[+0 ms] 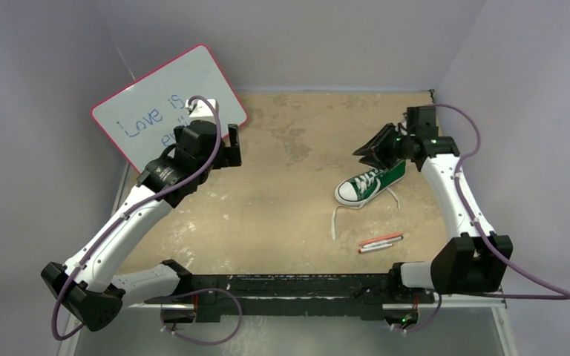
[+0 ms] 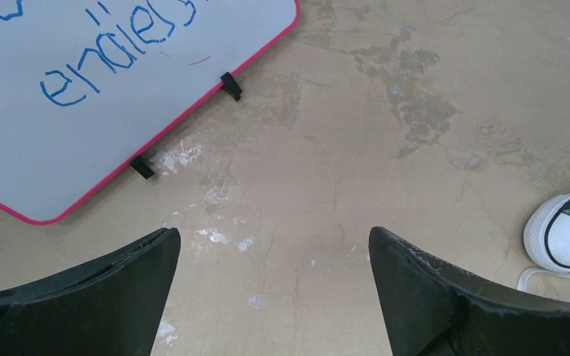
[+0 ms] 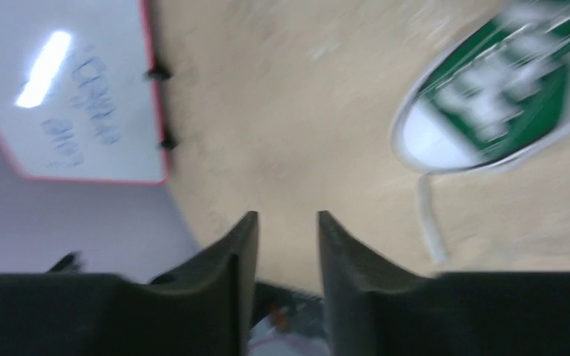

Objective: Tie the shoes

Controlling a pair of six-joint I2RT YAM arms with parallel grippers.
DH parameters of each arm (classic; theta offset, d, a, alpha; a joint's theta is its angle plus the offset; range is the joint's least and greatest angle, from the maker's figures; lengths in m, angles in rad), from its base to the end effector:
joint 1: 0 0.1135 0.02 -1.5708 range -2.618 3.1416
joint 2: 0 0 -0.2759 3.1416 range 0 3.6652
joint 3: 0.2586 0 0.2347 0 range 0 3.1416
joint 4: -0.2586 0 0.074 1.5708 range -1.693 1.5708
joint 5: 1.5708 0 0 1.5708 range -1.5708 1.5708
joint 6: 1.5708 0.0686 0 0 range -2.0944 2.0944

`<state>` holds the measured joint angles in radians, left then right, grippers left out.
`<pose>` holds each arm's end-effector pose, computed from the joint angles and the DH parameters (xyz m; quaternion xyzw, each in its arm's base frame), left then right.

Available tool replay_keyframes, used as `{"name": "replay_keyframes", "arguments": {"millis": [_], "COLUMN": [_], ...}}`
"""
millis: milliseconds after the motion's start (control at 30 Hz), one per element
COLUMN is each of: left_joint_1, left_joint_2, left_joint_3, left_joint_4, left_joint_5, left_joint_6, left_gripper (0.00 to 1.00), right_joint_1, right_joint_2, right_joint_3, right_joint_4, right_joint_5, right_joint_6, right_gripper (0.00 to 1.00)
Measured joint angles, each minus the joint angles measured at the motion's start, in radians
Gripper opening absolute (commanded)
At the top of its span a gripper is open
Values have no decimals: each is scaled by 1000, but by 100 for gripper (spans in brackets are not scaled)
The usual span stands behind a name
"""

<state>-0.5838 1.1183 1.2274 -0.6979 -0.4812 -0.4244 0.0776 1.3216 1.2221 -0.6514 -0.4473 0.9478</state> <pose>0.2098 -0.1006 0.3711 -0.0438 0.8627 -0.0372 0.5025 0.2799 0.0515 0.3254 0.2968 0.8482 0.3679 0.2389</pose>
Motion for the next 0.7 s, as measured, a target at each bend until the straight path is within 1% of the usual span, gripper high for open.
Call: {"name": "replay_keyframes", "arguments": {"millis": [33,100,167,233,367,467,700], "left_joint_1": [0,0,0,0,0,0,0], "left_joint_2": [-1,0,0,0,0,5,21], "left_joint_3": [6,18,28,36,41,41,65], "left_joint_4": [0,-1,-4,-5,-8,-9,-30], "left_joint_5": [-3,-4,-3,1,13,21,4], "left_joint_6": [0,-1,-2,-2,-8,-10,2], "left_gripper": [99,99,99,99,99,98,99], "right_joint_1": [-37,-98,-135,-138,-148,-162,-168], "right_joint_2": [9,39,88,142,230,309,472], "right_joint_3": [0,12,51,107,189,227,223], "right_joint_4": [-1,-3,-14,-16,-14,-2,30], "right_joint_5": [27,98,185,282,409,463,490], "right_joint_6": [-72,-230,-411,-585,-852,-989,-1228], "right_gripper": [47,50,59,61,62,62,61]}}
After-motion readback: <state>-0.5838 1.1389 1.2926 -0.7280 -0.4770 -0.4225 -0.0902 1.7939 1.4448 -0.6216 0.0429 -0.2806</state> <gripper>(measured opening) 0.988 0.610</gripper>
